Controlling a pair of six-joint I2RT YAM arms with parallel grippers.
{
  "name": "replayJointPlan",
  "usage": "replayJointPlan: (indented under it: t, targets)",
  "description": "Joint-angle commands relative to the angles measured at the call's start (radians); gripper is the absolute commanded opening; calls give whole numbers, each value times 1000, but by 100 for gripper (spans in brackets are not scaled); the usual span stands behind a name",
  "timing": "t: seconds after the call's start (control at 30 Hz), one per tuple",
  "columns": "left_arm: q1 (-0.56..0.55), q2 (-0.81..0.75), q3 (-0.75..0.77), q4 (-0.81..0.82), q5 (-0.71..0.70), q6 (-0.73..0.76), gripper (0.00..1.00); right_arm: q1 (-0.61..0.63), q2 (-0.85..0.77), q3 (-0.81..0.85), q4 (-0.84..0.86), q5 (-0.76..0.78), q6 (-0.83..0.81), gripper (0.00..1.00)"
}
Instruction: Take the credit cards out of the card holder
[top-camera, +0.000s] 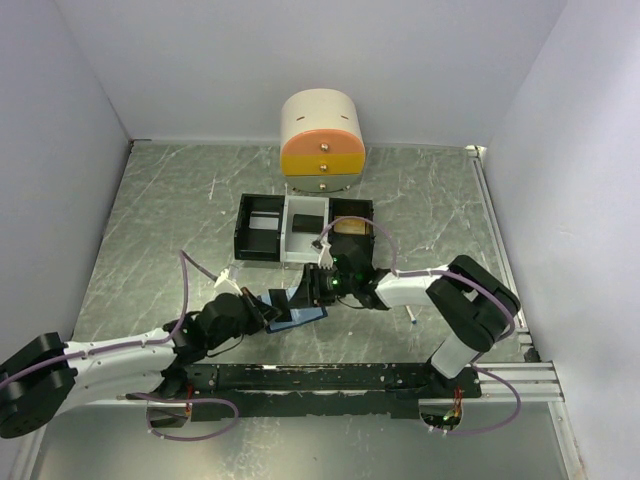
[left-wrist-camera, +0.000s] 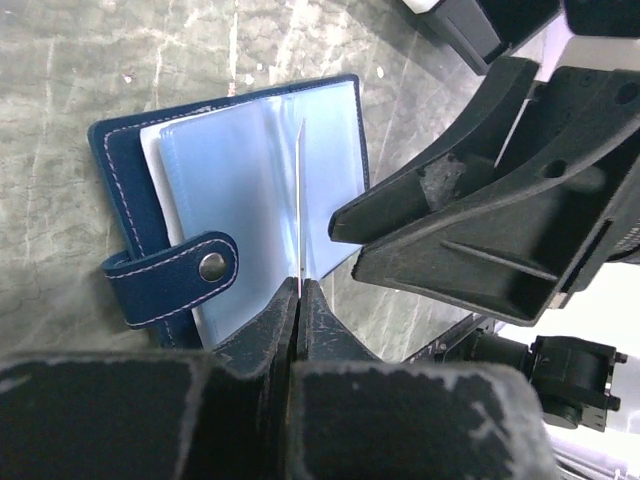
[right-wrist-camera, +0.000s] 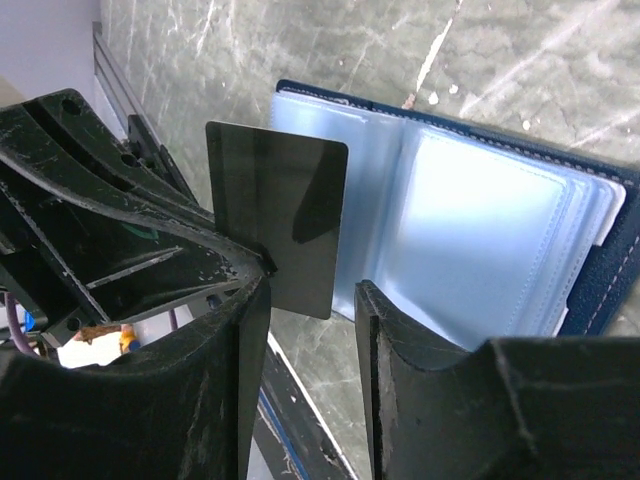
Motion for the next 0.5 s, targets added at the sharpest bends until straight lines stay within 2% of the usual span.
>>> replayJointPlan:
  t: [0.0, 0.17, 0.47]
  targets:
    - [-6, -26, -16, 114, 43, 28, 7, -9, -15, -52, 117, -29, 58, 40]
    - [-6, -93, -24, 166, 115, 64, 7, -58, -72, -146, 289, -74, 142, 42]
    - [-6, -240, -35, 206, 230, 182, 7, -110, -271, -245, 473, -94, 158, 53]
